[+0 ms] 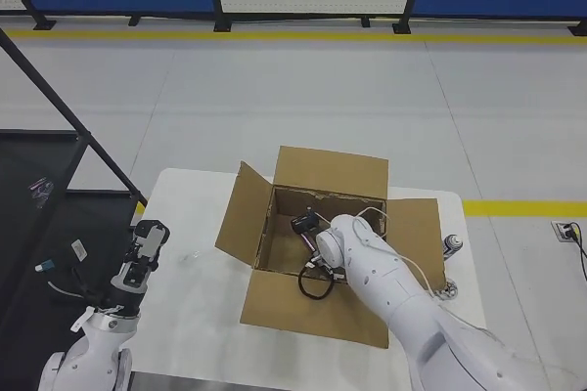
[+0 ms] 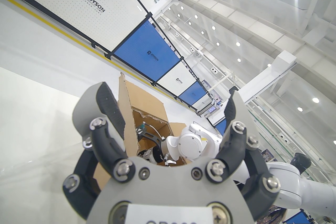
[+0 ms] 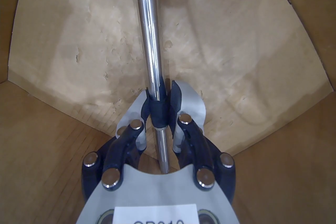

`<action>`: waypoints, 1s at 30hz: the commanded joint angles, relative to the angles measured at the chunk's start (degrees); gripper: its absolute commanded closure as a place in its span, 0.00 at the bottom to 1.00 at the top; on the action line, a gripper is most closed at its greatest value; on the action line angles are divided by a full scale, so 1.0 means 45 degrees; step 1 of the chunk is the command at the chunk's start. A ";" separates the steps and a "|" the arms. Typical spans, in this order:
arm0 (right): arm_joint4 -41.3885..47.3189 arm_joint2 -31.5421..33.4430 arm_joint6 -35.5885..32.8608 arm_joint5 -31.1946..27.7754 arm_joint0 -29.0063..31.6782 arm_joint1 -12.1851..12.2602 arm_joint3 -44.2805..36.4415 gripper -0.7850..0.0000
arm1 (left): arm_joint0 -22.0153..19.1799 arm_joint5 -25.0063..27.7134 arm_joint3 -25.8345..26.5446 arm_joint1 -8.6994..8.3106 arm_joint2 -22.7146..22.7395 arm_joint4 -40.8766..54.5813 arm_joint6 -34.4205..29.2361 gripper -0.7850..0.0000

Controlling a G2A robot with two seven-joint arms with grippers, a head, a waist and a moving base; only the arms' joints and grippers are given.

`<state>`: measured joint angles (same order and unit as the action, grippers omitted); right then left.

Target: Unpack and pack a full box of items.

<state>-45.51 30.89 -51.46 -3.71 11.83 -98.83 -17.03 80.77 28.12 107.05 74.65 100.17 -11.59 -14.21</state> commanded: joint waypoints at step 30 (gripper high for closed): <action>0.0221 0.1620 0.2825 -0.3850 -0.0210 0.1466 -0.1193 1.00 | 0.0000 0.0000 0.0000 0.0000 0.0000 0.0000 0.0000 0.00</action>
<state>-44.14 37.81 -39.12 -20.84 10.38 -92.88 -20.42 80.77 28.12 107.05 74.65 100.17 -11.59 -14.21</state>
